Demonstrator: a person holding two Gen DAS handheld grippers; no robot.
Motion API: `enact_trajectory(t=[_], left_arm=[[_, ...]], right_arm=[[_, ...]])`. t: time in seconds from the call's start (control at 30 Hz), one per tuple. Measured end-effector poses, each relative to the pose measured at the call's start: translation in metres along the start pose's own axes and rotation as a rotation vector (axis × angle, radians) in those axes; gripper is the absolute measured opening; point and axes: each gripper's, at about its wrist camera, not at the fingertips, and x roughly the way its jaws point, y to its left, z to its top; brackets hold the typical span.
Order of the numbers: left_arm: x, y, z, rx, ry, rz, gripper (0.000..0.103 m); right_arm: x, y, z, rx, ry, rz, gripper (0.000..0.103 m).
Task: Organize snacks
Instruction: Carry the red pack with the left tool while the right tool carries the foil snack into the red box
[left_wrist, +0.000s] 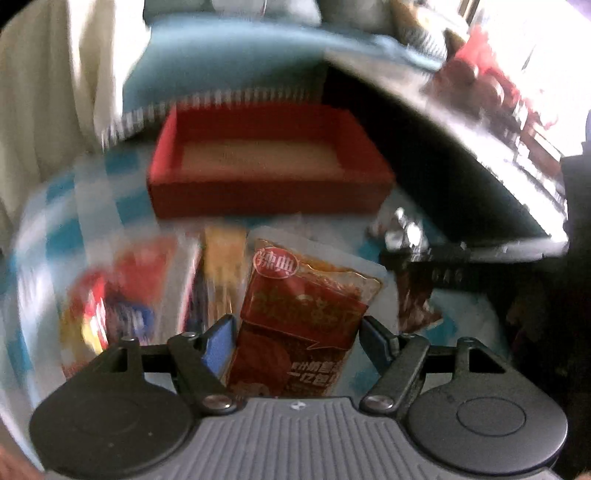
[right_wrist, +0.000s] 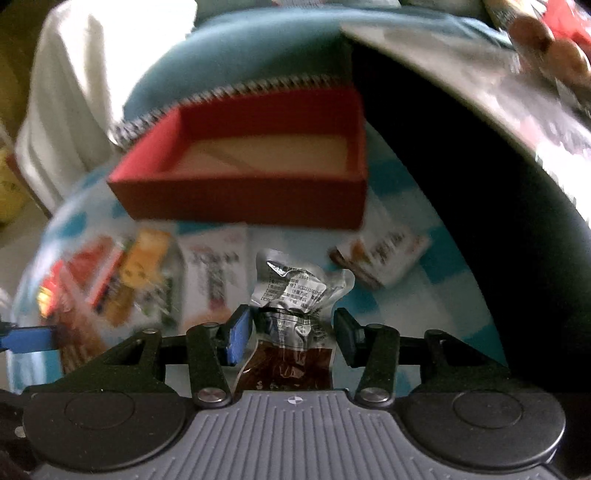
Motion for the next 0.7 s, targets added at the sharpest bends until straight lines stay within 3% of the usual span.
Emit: enact_trajectory(t=[0.1,0.23,0.7], left_arm=[[0.003,0.002,0.024,0.002,-0.063,0.007,0.066],[0.020,0.012,0.053,-0.064,-0.069,-0.010,0.066],[0.062,0.027,0.131,-0.089,-0.154,0.077,0.066]], right_arm=[[-0.015,0.004,0.016,0.002,-0.059,0.024,0.057],[-0.007,0.002,0.041,0.015,-0.094,0.041,0.057],[0.028,-0.006,0.115,0.013,-0.163,0.059,0.057]])
